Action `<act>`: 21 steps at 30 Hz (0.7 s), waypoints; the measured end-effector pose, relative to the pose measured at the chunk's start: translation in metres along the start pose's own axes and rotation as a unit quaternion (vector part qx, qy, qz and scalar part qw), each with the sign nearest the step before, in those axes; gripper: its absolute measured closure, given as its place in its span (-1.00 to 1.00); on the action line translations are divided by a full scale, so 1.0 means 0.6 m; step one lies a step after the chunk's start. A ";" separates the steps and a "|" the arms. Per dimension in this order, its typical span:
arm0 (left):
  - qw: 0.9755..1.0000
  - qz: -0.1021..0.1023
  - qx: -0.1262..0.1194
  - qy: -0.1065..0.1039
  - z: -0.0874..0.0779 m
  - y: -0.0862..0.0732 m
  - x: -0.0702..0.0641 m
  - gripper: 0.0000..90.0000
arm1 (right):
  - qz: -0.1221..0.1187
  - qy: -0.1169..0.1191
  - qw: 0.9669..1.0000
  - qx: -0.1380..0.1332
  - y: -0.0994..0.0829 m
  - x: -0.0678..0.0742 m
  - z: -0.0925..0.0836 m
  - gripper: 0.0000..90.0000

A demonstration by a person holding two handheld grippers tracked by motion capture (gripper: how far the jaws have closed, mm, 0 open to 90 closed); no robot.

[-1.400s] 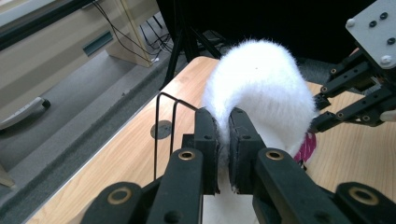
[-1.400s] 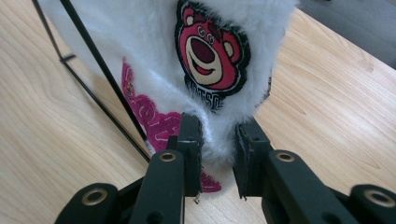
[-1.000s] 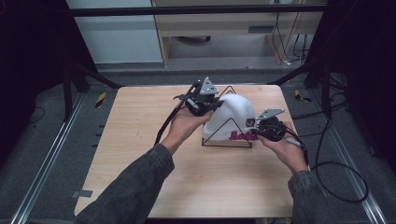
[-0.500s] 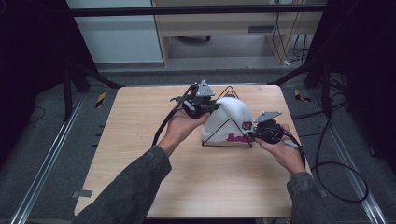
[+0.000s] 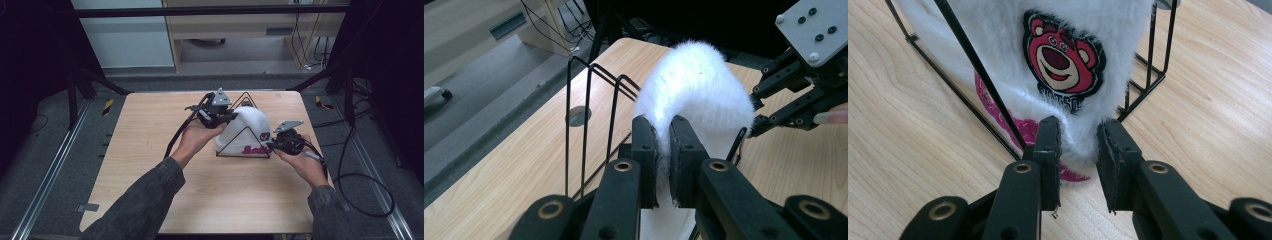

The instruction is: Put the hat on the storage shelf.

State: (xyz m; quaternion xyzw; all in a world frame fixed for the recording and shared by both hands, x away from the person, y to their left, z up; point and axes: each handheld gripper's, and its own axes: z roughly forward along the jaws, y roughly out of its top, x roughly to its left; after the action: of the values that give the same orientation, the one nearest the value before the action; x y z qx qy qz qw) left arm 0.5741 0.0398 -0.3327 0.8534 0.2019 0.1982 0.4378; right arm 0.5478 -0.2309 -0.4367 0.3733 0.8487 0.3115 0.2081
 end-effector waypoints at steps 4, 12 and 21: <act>1.000 -0.005 -0.001 -0.002 0.001 -0.002 0.001 0.85 | 0.006 0.001 1.000 -0.001 -0.005 -0.001 0.000 0.61; 1.000 -0.006 0.002 -0.003 0.003 -0.007 0.000 0.83 | 0.008 0.005 1.000 -0.002 -0.008 -0.003 0.000 0.59; 1.000 -0.009 -0.018 0.021 -0.021 -0.014 0.004 0.38 | 0.022 -0.009 0.999 -0.027 -0.017 -0.003 -0.034 0.43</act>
State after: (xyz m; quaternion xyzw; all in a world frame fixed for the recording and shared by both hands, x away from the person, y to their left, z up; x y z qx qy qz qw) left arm 0.5683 0.0542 -0.3324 0.8393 0.2153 0.2155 0.4503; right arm 0.5318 -0.2453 -0.4287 0.3890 0.8295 0.3358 0.2187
